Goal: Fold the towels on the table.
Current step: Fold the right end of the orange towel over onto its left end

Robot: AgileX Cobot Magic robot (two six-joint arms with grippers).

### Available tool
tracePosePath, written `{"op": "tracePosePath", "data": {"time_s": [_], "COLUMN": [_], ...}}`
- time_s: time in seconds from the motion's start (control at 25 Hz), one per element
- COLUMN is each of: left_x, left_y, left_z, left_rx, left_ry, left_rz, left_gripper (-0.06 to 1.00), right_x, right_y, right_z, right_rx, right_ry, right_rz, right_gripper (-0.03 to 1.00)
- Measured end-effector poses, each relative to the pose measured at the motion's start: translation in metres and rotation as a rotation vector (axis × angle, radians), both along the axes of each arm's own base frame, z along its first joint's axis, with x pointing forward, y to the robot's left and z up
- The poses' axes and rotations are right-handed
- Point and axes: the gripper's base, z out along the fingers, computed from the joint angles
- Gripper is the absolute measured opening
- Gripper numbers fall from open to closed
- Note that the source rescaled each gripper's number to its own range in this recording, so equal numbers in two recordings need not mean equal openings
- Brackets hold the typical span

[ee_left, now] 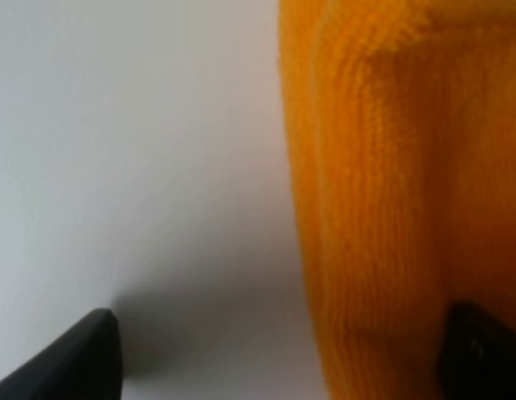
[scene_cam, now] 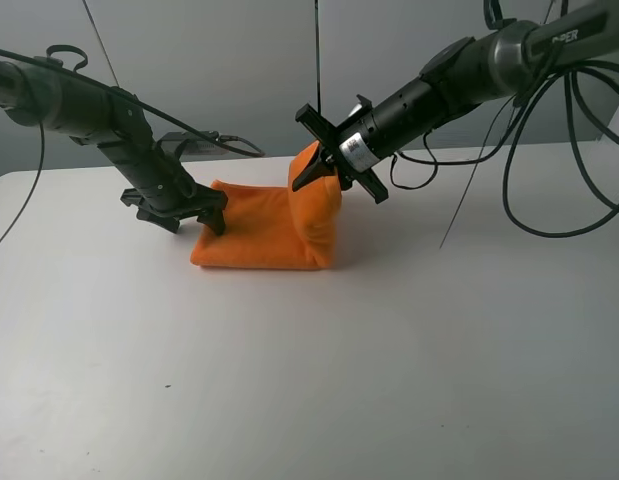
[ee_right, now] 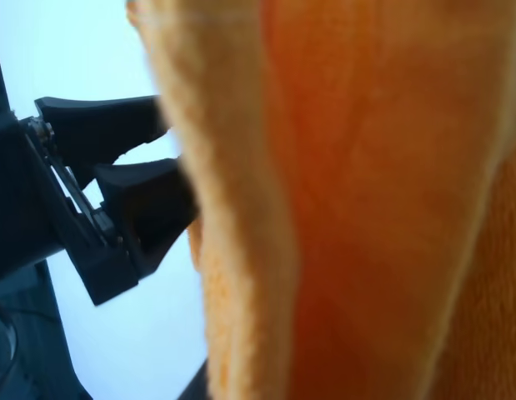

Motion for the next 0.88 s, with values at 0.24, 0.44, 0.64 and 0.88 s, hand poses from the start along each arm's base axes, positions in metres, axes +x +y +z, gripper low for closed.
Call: {"op": "tracePosePath", "data": {"time_s": [0.24, 0.44, 0.64, 0.88], "left_x": [0.0, 0.0, 0.0, 0.001], "left_y": [0.0, 0.0, 0.0, 0.0], "left_z": [0.0, 0.0, 0.0, 0.0], "left_rx": [0.0, 0.0, 0.0, -0.001], "left_ry": [-0.004, -0.004, -0.004, -0.008], "left_rz": [0.001, 0.001, 0.001, 0.001], "left_gripper": [0.98, 0.98, 0.98, 0.98], "right_x": [0.008, 0.008, 0.01, 0.014], "right_y": [0.031, 0.042, 0.043, 0.043], "right_z": [0.005, -0.012, -0.023, -0.036], "right_rx": [0.055, 0.058, 0.047, 0.047], "right_ry": [-0.037, -0.001, -0.001, -0.008], "right_rz": [-0.004, -0.035, -0.051, -0.101], "right_gripper": [0.05, 0.05, 0.05, 0.05]}}
